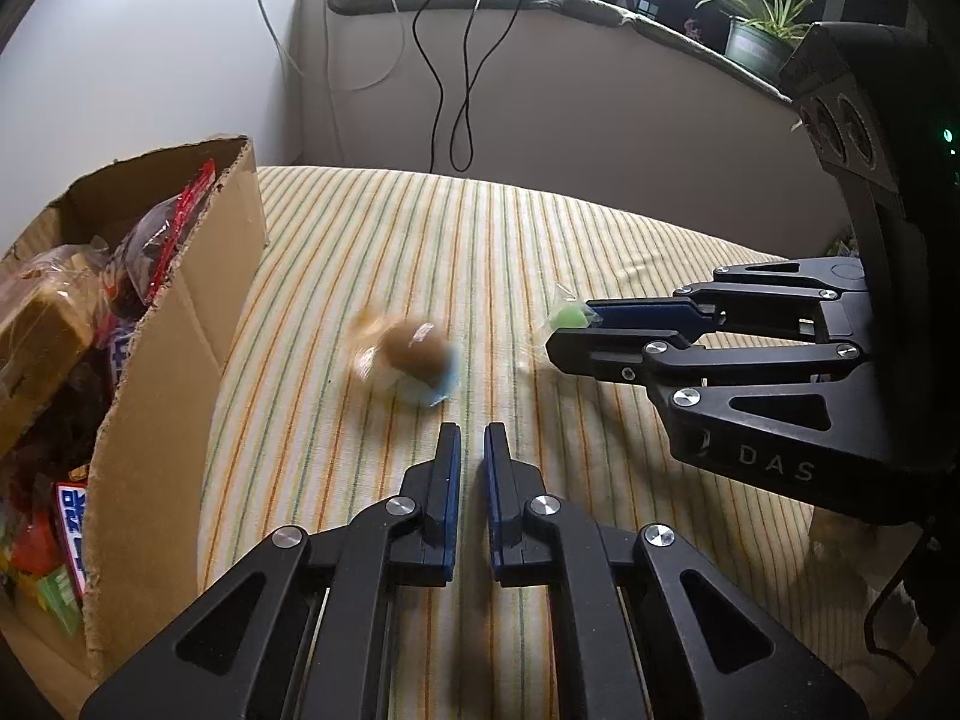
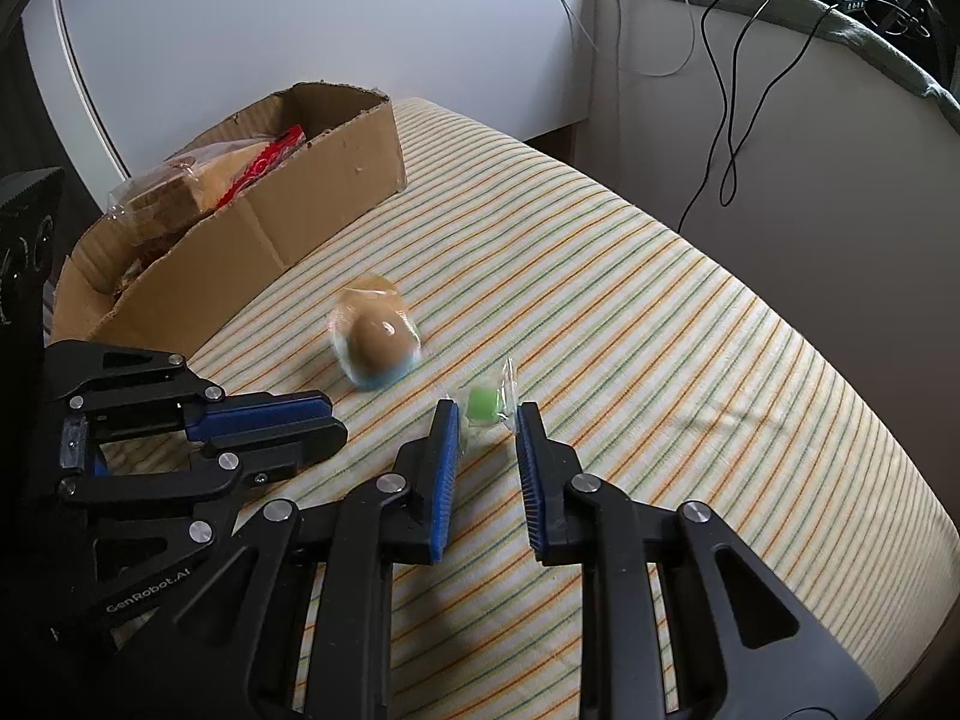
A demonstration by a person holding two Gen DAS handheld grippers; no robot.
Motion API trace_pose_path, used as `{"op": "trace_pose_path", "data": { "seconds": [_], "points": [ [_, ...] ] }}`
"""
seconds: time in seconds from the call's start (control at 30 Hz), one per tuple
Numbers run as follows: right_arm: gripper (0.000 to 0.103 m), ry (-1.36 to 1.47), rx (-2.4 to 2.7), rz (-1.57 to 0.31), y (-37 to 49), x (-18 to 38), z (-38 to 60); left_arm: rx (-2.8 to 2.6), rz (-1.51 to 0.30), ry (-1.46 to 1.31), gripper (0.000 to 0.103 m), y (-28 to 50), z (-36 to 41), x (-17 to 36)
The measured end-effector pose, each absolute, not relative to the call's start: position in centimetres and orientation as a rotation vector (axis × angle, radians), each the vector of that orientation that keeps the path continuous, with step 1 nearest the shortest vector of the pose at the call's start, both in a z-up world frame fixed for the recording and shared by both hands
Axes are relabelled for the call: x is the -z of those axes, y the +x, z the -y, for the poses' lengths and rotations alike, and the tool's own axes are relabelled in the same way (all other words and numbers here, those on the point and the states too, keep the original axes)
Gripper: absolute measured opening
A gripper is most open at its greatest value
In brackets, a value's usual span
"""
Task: Organize snacks
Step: 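Grasp the yellow egg-shaped candy with the left tool while the right tool grasps the green candy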
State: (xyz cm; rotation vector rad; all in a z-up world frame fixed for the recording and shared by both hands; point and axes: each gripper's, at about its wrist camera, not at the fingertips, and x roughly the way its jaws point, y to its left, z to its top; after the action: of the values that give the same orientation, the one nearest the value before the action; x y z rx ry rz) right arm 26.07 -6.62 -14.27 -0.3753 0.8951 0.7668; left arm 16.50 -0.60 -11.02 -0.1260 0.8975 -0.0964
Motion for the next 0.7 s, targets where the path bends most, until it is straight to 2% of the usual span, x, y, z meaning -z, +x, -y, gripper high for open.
{"op": "trace_pose_path", "data": {
  "seconds": [0.1,0.17,0.23,0.37,0.43,0.47,0.7],
  "points": [
    [0.02,-0.376,-0.764,-0.9,26.2,14.3,6.5,0.114,-0.905,-0.136,0.006,17.1,0.7,11.0],
    [0.02,-0.374,-0.764,-0.901,26.3,14.3,6.3,0.09,-0.897,-0.154,0.01,17.0,0.0,11.0],
    [0.02,-0.373,-0.765,-0.899,26.3,14.3,6.3,0.066,-0.89,-0.172,0.023,17.0,-0.5,10.8],
    [0.02,-0.368,-0.768,-0.893,26.2,14.2,6.4,0.03,-0.877,-0.172,0.029,17.1,-0.9,10.5],
    [0.02,-0.359,-0.768,-0.891,26.2,14.2,6.6,0.016,-0.879,-0.167,0.043,17.5,-0.8,10.6],
    [0.02,-0.355,-0.77,-0.89,26.2,14.2,6.8,0.003,-0.879,-0.17,0.046,17.8,-0.9,10.5],
    [0.02,-0.328,-0.775,-0.877,26.3,14.2,8.3,-0.055,-0.874,-0.146,0.048,20.0,-0.4,10.1]
  ]
}}
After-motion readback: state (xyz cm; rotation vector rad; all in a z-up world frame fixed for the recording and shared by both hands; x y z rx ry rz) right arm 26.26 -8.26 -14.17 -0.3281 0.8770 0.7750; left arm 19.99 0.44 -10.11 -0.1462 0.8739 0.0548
